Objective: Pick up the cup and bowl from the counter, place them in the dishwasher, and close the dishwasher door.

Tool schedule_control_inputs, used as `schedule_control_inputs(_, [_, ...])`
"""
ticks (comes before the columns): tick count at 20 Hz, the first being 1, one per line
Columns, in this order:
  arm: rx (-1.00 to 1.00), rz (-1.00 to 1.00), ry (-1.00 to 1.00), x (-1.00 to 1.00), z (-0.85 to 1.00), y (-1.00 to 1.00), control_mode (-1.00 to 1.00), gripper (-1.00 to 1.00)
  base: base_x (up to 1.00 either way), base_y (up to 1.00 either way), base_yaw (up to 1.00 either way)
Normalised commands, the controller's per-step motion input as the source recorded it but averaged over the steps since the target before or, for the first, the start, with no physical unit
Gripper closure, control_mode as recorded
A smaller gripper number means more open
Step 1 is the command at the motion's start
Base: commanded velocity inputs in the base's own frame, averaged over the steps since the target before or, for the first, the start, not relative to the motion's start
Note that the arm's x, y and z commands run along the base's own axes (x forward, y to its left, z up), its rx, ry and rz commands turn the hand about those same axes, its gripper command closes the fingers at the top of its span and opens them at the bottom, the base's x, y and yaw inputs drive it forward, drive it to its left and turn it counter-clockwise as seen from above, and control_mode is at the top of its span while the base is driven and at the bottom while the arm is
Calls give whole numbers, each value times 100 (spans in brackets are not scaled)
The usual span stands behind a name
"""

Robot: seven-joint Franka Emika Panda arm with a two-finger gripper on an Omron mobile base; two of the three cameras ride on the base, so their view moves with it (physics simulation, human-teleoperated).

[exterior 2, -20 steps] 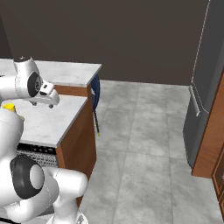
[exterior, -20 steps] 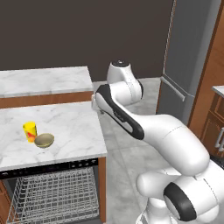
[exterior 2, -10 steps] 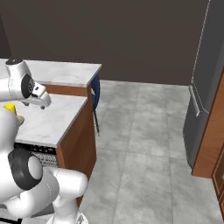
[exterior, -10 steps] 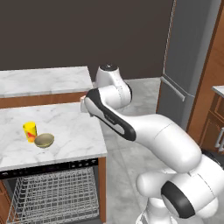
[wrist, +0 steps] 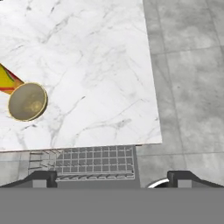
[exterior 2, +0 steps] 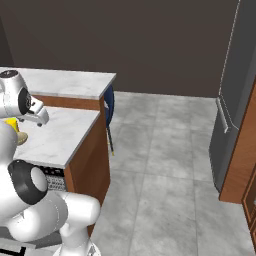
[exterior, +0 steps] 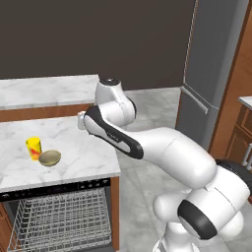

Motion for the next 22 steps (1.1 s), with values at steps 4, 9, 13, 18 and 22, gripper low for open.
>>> schedule_control_inputs(4, [5, 0, 0, 3, -11, 42, -100, -100, 0, 0, 0])
schedule_control_inputs(9, [4, 0, 0, 2, -11, 43, -100, -100, 0, 0, 0])
schedule_control_inputs(13, [1, 0, 0, 5, -8, 41, -100, -100, 0, 0, 0])
schedule_control_inputs(18, [0, 0, 0, 13, -6, 37, -100, -100, 0, 0, 0])
schedule_control_inputs(22, [0, 0, 0, 18, -6, 36, -100, -100, 0, 0, 0])
